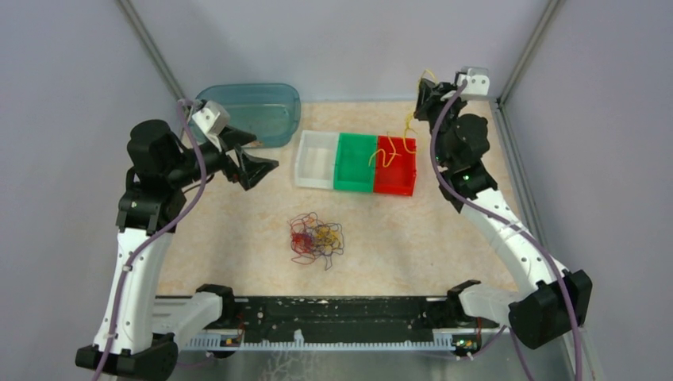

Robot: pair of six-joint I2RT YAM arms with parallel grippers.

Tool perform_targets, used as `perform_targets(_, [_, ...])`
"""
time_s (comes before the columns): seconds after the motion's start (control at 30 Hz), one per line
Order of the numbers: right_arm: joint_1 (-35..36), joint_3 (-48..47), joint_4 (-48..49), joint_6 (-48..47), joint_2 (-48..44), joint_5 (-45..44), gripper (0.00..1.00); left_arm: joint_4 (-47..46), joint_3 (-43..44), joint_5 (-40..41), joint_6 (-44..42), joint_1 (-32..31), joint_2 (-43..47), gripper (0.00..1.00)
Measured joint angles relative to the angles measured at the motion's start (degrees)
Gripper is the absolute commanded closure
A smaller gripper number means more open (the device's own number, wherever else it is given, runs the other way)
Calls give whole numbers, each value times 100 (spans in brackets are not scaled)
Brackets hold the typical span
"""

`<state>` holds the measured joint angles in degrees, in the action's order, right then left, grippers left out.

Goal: Untangle the cables

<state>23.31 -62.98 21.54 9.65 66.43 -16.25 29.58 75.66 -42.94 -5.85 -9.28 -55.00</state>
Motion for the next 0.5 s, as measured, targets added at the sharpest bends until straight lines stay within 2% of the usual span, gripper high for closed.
perform_targets(0.5, [-476,-190,-4,251,136,195,100,0,-74,39,-22,-2,2,1])
